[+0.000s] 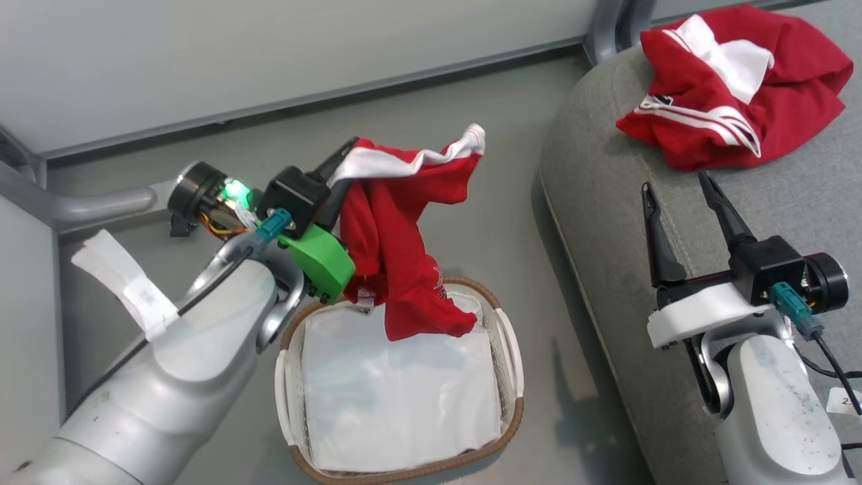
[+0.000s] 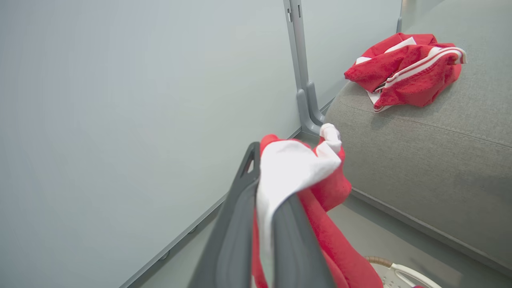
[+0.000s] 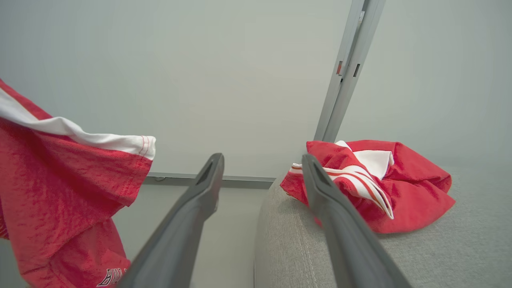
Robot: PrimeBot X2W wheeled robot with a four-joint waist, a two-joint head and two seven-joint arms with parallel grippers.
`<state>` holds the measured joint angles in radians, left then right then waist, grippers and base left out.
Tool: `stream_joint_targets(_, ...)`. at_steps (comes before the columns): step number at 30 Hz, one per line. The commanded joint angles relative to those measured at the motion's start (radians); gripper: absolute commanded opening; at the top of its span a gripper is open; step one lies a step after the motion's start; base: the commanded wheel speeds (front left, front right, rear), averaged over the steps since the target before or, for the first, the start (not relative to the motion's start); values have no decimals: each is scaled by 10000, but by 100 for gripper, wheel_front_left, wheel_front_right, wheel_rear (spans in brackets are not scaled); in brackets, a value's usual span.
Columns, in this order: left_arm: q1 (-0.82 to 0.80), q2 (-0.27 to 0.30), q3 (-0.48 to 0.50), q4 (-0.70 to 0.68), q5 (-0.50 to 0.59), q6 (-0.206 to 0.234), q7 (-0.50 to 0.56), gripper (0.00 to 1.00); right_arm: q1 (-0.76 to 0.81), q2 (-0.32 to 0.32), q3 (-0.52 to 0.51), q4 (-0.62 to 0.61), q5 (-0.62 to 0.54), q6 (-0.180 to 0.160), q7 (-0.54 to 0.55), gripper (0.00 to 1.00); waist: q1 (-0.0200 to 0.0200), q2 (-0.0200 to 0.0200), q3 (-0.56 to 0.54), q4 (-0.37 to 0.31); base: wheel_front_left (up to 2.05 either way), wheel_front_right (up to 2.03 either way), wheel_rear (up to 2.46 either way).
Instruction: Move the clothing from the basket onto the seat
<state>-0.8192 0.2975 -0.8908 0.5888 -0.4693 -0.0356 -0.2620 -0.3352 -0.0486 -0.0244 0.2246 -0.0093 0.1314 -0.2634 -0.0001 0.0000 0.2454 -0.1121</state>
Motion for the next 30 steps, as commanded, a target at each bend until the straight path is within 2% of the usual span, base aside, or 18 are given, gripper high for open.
stream_joint_targets(1,-265,142,48,-49,136,-51,18,0,188,-33,96,38,-16,-14,-19,100,1,0,-1094,361,0,0,0)
stream_joint_targets(11,-1732,216,125,-353,209,-271,608,0,106,-33,1027,275,265,-14,-19,100,1,0,-1646,325,0,0,0)
stream_joint_targets(18,-2614,8,79,-175,267,-359,836,0,-49,-33,2016,446,539,-14,-19,100,1,0,-1785,359,0,0,0)
stream_joint_targets(25,-3266,-561,-123,-28,338,-460,866,0,103,-34,3504,822,1012,-14,-19,100,1,0,-1973,650,0,0,0)
stream_joint_targets(30,-3624,-1153,-376,-22,368,-560,878,0,-230,-36,4017,1365,1273,-14,-19,100,1,0,-2141,992,0,0,0)
